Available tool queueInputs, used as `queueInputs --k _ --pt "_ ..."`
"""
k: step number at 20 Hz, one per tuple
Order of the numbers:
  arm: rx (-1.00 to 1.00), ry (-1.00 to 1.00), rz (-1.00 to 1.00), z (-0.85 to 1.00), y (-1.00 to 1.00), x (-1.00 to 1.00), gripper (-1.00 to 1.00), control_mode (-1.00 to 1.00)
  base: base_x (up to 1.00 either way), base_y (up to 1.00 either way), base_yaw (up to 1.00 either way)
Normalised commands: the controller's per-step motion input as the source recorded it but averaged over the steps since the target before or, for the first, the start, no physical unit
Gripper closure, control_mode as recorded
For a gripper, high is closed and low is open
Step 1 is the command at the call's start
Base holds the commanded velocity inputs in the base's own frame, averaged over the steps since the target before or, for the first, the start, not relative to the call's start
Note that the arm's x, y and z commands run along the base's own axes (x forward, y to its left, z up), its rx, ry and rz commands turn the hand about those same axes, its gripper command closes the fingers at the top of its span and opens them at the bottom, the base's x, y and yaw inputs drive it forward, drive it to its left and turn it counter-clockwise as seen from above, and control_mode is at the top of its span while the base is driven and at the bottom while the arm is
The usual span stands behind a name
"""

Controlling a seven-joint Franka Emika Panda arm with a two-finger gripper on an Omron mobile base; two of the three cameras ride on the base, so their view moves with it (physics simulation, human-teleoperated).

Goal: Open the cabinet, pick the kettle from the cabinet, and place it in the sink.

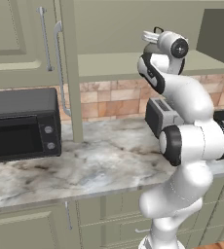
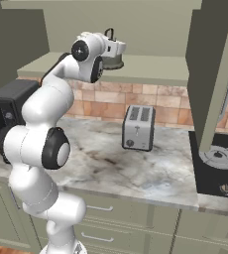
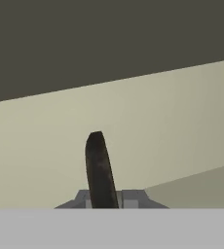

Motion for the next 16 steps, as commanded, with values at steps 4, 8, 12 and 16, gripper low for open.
queueInputs --k 4,8,12,16 --pt "0.02 -0.02 0.00 0.06 0.00 -0.65 1.00 -1.00 0.00 0.00 0.00" --pt "0.00 -0.06 0.00 0.02 0.00 -0.74 1.00 -1.00 0.00 0.00 0.00" --pt "0.00 -0.01 0.00 0.00 0.00 -0.71 1.00 -1.00 0.00 0.00 0.00" --pt "0.00 -0.05 0.00 0.00 0.00 -0.75 1.00 -1.00 0.00 0.00 0.00"
